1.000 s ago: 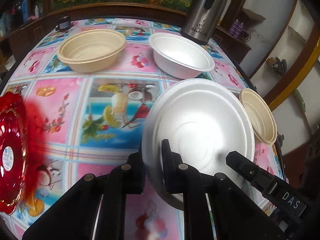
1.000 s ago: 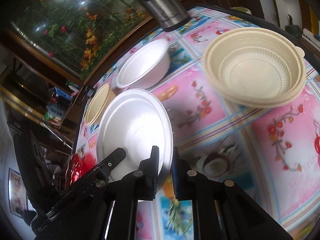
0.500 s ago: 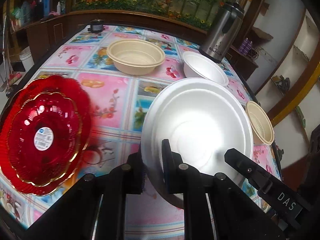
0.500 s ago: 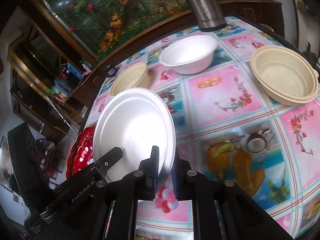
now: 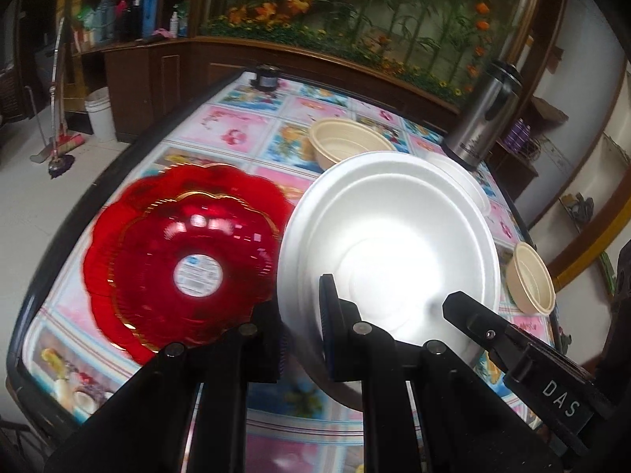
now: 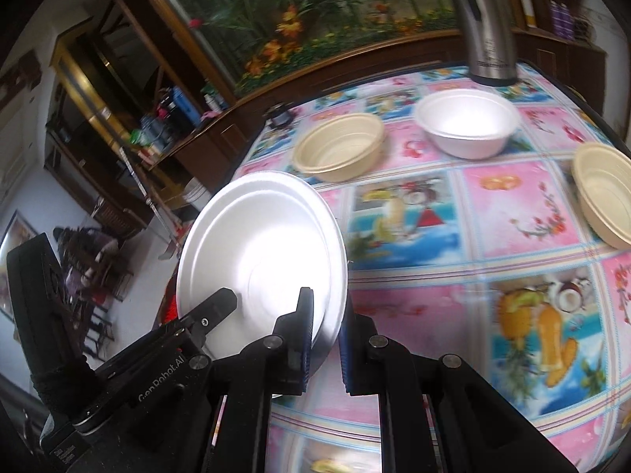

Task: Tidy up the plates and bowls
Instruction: 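Lay the white plate onto the stacked red plates and release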

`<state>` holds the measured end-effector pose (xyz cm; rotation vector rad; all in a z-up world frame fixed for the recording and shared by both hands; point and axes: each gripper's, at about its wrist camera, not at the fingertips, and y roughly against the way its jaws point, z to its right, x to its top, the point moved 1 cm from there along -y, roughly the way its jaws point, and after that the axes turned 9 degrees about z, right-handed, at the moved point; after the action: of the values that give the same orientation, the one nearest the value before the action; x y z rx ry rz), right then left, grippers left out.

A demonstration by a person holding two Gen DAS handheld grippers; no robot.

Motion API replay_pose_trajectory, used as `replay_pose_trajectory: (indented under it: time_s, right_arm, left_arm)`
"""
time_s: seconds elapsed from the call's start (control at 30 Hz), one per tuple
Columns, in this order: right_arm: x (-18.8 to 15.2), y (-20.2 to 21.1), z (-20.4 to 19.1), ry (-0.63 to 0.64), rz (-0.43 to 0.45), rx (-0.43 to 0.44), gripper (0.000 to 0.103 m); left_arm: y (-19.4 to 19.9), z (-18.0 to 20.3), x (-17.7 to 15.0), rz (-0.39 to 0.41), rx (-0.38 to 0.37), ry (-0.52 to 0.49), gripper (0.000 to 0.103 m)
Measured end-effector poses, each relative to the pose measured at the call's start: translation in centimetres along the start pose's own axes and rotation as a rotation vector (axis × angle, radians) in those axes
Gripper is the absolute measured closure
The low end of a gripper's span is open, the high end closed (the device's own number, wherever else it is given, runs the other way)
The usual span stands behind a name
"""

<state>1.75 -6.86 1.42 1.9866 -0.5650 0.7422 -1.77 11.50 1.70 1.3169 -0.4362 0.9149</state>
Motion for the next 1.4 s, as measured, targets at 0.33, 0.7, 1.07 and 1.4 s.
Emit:
replay_pose_trajectory:
  time_s: [0.33, 0.7, 1.07, 1.4]
  right_arm:
    - [-0.1, -3.0, -6.2, 0.092, -0.037, 0.051, 0.092]
    - [-0.4, -6.6, -10.2, 0.154, -0.085, 0.071, 0.091]
    - [-1.6, -10.2, -10.6, 0.163, -0.167, 0.06, 0.091]
    - [-3.1, -12.0, -10.1, 0.192, -0.238, 0.022, 0.08]
  left_arm:
    - [0.9, -5.3, 1.1, 0.041, 0.09, 0.062, 0.091]
    - [-0.5, -9.4, 2.1, 0.039, 0.162, 0.115, 0.091]
    - [-3.0, -10.6, 1.4, -0.036, 0.213, 0.104, 0.09]
    - [-4.3, -10.7, 0.3, -0.093, 0.24, 0.095, 0.088]
